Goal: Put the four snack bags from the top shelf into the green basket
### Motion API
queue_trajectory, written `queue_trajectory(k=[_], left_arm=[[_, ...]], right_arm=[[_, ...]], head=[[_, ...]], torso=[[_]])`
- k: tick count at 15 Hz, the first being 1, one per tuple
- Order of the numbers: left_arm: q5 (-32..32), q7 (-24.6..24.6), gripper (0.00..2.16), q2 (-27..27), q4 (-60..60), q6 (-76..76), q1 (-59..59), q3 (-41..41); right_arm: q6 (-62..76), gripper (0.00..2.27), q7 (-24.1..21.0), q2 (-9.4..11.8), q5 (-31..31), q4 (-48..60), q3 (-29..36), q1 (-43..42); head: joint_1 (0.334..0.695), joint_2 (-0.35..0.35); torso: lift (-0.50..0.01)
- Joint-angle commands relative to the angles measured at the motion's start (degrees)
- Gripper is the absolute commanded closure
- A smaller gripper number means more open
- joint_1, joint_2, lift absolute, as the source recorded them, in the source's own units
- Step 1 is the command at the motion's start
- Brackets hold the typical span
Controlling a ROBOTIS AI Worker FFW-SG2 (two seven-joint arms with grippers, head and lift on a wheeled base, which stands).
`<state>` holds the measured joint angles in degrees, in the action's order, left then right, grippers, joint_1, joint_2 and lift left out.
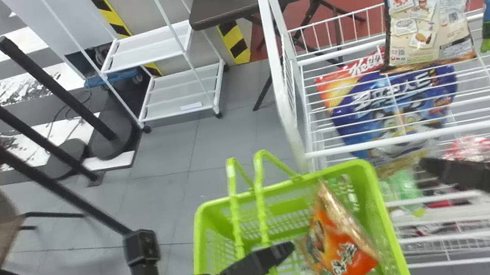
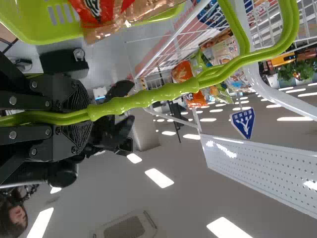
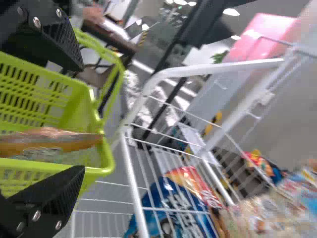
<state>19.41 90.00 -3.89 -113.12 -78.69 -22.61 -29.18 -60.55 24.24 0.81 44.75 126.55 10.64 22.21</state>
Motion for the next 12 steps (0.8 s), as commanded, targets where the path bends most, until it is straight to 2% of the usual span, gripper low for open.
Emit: queue_trajectory(k=[1,5,8,12], left_arm=[[0.01,0.57,2.15,0.11,-0.26,-0.20,-0.15,0.08],[0.01,0.57,2.15,0.11,-0.35,-0.20,-0.33,0.52],[0.10,0.57,2.15,0.02,-0.17,-0.20,-0.33,0.35],[0.10,0.57,2.15,0.02,-0.08,-0.20,-0.33,0.26]], right_arm=[[11.36,0.06,-2.36,-0.11,-3.53,-2.71,2.37,-3.05],[19.98,0.06,-7.02,0.15,-16.97,-14.31,-0.10,-15.44],[25.78,0.06,-8.16,0.15,-21.98,-25.65,-3.26,-23.88],[33.34,0.06,-10.01,0.15,-26.03,-40.59,-9.41,-33.81]], head=[[0.695,0.234],[0.695,0.035],[0.695,-0.002],[0.695,0.012]], torso=[[0.000],[0.000],[0.000],[0.000]])
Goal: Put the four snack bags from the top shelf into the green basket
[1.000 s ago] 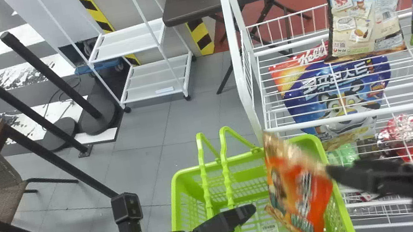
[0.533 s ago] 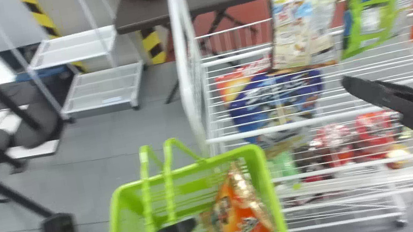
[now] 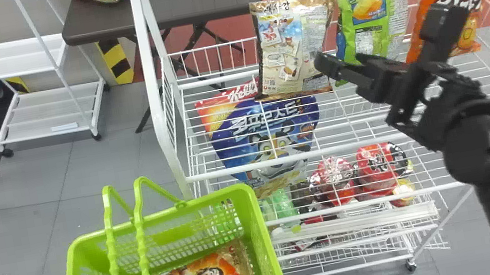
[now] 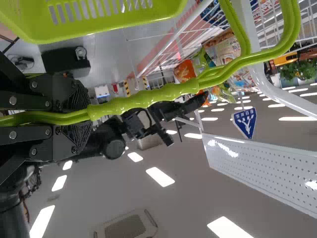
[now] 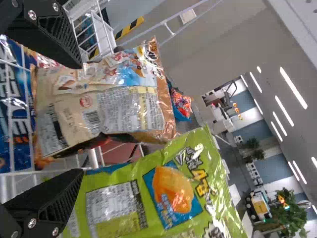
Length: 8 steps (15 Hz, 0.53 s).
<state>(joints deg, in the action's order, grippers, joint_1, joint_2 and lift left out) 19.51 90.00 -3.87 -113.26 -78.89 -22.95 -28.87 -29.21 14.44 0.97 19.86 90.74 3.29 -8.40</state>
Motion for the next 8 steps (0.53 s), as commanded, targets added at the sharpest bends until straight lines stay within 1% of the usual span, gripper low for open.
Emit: queue_trajectory(k=[1,4,5,6,7,8], left_arm=[[0.00,0.57,2.15,0.00,0.06,0.00,-0.17,-0.05],[0.09,0.57,2.15,0.00,0.23,0.18,-0.26,-0.31],[0.09,0.57,2.15,0.00,0.32,0.18,-0.26,-0.40],[0.09,0.57,2.15,0.00,0.41,0.18,-0.26,-0.40],[0.09,0.57,2.15,0.00,0.41,0.18,-0.26,-0.40],[0.09,0.57,2.15,-0.09,0.50,0.18,-0.26,-0.40]], right_arm=[[3.59,0.06,-0.64,-0.01,-1.75,-8.12,-3.73,-5.31],[4.29,0.09,-1.96,-0.18,-2.37,-16.03,-7.33,-10.40],[4.29,0.26,-1.96,-0.18,-3.25,-18.40,-8.03,-12.16],[3.59,0.52,-1.96,-0.18,-4.48,-19.99,-8.30,-13.22],[3.23,0.98,-1.96,-0.27,-5.35,-20.95,-8.65,-14.01],[3.06,1.57,-2.05,-0.27,-5.53,-21.13,-8.74,-14.27]], head=[[0.695,0.021],[0.695,0.062],[0.695,0.072],[0.695,0.080],[0.695,0.087],[0.695,0.094]], torso=[[0.000],[0.000],[0.000],[0.000],[0.000],[0.000]])
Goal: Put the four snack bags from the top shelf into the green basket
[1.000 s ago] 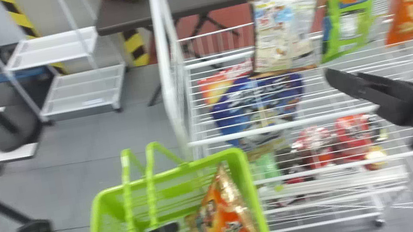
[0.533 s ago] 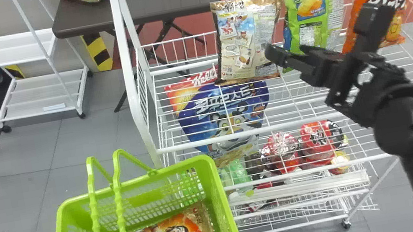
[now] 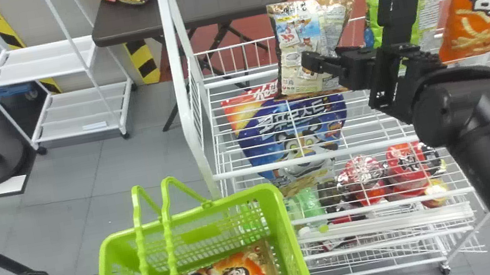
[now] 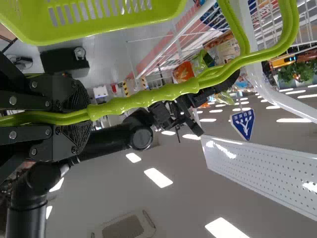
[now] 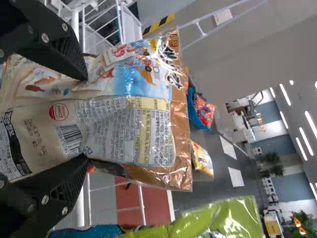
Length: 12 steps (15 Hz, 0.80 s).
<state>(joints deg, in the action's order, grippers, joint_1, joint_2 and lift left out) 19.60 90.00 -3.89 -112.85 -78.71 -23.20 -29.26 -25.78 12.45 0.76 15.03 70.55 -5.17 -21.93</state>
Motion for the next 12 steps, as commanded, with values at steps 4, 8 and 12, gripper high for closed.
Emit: queue_trajectory(k=[4,8,12], left_arm=[[0.00,0.57,2.15,-0.15,0.44,0.17,0.18,0.00],[0.09,0.57,2.15,-0.24,0.44,0.17,0.09,-0.09],[0.09,0.57,2.15,-0.24,0.70,0.17,0.00,-0.35]], right_arm=[[-3.18,2.26,-1.38,0.47,-1.05,0.21,-0.37,-0.21],[-3.01,2.26,0.65,0.82,-1.14,8.12,-0.28,3.92],[-11.97,2.26,1.35,1.00,1.23,27.36,1.22,14.55]], head=[[0.695,0.093],[0.695,0.095],[0.695,0.109]], torso=[[0.000],[0.000],[0.000]])
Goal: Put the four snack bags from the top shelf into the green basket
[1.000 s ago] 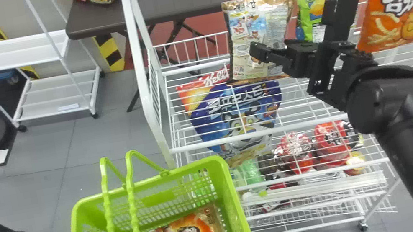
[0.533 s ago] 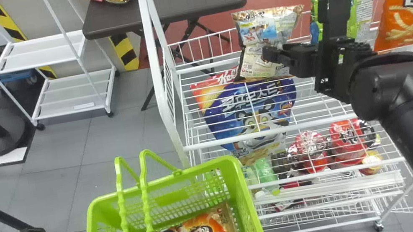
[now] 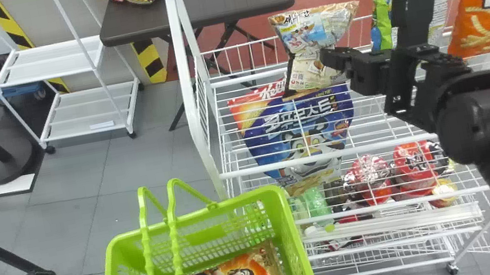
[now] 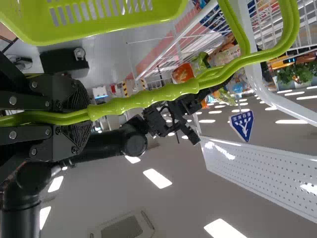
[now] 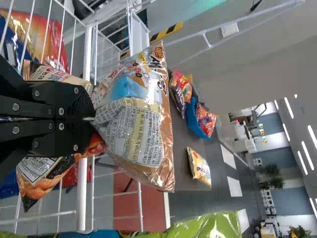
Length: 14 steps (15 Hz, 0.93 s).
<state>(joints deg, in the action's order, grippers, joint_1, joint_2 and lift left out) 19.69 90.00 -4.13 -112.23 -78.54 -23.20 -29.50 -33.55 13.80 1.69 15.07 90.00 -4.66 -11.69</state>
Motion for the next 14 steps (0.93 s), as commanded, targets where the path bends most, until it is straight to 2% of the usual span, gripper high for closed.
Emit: queue_trajectory(k=[1,3,5,7,9,10,14], left_arm=[[0.00,0.57,2.15,0.00,0.09,0.00,0.00,-0.12],[-0.09,0.57,2.15,0.00,0.53,0.00,0.35,-0.03],[-0.18,0.57,2.15,0.18,0.61,0.17,0.70,0.32],[-0.35,0.57,2.15,0.26,0.61,0.17,0.96,0.49],[-0.44,0.57,2.15,0.26,0.61,0.00,1.05,0.67],[-0.35,0.57,2.15,0.26,0.61,0.00,1.05,0.67],[-0.35,0.57,2.15,0.26,0.61,0.00,1.05,0.67]], right_arm=[[-9.30,2.26,0.00,0.07,2.51,14.85,1.15,8.44],[-20.37,2.26,-0.09,-0.02,4.88,29.18,2.03,16.62],[-26.00,2.26,-0.09,0.07,7.26,39.02,2.12,23.12],[-28.46,2.26,0.00,0.16,8.75,44.56,1.15,28.31],[-31.62,2.26,0.00,1.12,9.02,46.32,-2.54,30.42],[-32.68,2.26,0.00,1.12,8.93,46.23,-4.21,30.42],[-33.21,2.26,-0.62,1.39,6.38,40.43,-13.00,29.19]], head=[[0.695,0.115],[0.695,0.130],[0.695,0.162],[0.695,0.191],[0.695,0.222],[0.695,0.263],[0.695,0.350]], torso=[[0.000],[0.000],[0.000],[0.000],[0.000],[0.000],[0.000]])
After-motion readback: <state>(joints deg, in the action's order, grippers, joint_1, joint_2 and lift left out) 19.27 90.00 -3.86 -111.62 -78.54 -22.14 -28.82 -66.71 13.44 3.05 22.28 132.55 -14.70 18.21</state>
